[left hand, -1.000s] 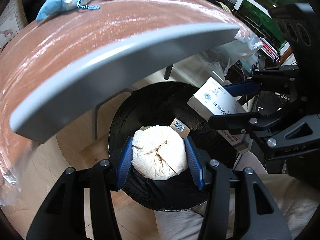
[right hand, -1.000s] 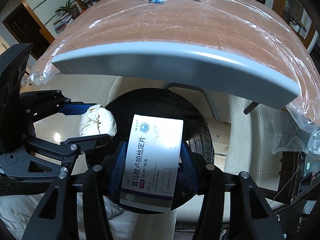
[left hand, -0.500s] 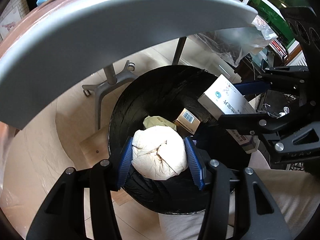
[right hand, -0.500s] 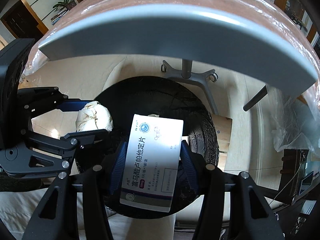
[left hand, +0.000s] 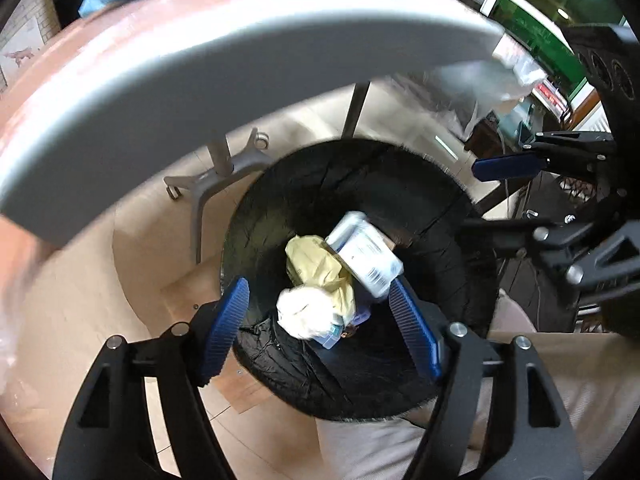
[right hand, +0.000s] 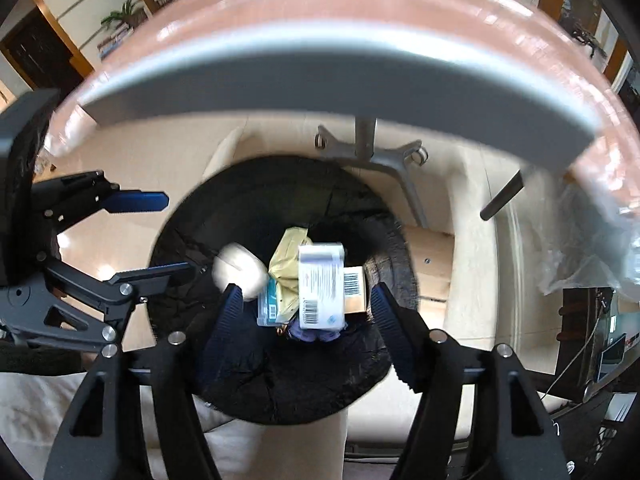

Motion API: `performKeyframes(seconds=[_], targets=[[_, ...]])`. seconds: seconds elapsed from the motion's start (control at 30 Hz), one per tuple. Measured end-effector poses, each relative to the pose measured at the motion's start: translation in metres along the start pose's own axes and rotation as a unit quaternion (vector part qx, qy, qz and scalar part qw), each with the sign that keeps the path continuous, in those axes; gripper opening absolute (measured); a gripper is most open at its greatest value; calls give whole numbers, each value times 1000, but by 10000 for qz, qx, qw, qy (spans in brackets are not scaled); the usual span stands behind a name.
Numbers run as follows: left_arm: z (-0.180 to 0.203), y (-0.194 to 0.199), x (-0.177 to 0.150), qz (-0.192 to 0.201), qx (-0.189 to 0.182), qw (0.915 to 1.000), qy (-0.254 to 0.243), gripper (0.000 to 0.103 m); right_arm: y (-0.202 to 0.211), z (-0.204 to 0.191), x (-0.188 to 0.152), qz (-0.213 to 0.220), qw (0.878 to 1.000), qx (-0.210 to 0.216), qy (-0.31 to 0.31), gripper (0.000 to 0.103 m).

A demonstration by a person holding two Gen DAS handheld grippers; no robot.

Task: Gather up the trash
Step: 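Open both tools to drop the bun and medicine box into the bin, then grasp the blue mask with the left tool while the right tool grasps the Naproxen box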

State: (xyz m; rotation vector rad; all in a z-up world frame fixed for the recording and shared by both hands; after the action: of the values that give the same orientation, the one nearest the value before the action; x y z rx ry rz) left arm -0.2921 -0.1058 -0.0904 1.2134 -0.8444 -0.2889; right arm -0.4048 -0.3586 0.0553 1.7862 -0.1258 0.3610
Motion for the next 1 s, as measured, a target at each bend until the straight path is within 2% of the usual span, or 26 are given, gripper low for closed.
performKeyframes(seconds=[0.1,0.13,0.17,0.2,0.23,0.3,0.43,0.57,0.67,0.8,1.0], targets=[[2,38,10,416,-133,9990,-17,74,35,0,8,374,9993,33,95,66],[2,59,17,693,-200,9974,-42,74,46,0,12,516,9986,34,121,69],[2,79,24,975,-207,9950,-53,79,58,0,19,705,9974,9,149,77],[-2,99,33,1288,-140,9916,-29,93,75,1,28,997,9948,-66,181,83],[-6,113,41,1547,-34,9880,17,99,84,3,35,1174,9928,-128,193,93],[-23,135,61,1941,291,9804,193,102,101,9,60,1625,9860,-286,235,96],[-82,130,115,1842,754,9756,923,102,101,25,116,1959,9791,-500,234,97],[-141,108,166,1673,829,9711,1484,101,83,36,179,2058,9774,-453,194,97],[-168,90,194,1557,833,9715,1581,101,60,41,216,1944,9797,-380,306,97],[-198,57,226,1159,799,9767,1619,101,26,51,249,1674,9851,-183,349,97],[-218,33,251,981,256,9831,1522,101,-6,48,275,1396,9861,-74,901,97]])
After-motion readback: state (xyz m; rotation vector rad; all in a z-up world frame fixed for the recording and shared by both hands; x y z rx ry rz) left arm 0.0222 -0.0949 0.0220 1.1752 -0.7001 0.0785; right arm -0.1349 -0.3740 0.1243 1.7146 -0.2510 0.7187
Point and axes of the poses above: each gripper's, at about its wrist camera, not at the fingertips, and y roughly against the way its jaws point, z to its right, x to its top, the point moved 3 cm from there along -y, roughly the way its jaws point, and after that the axes turned 3 degrees about -y, right-handed, at the moved point
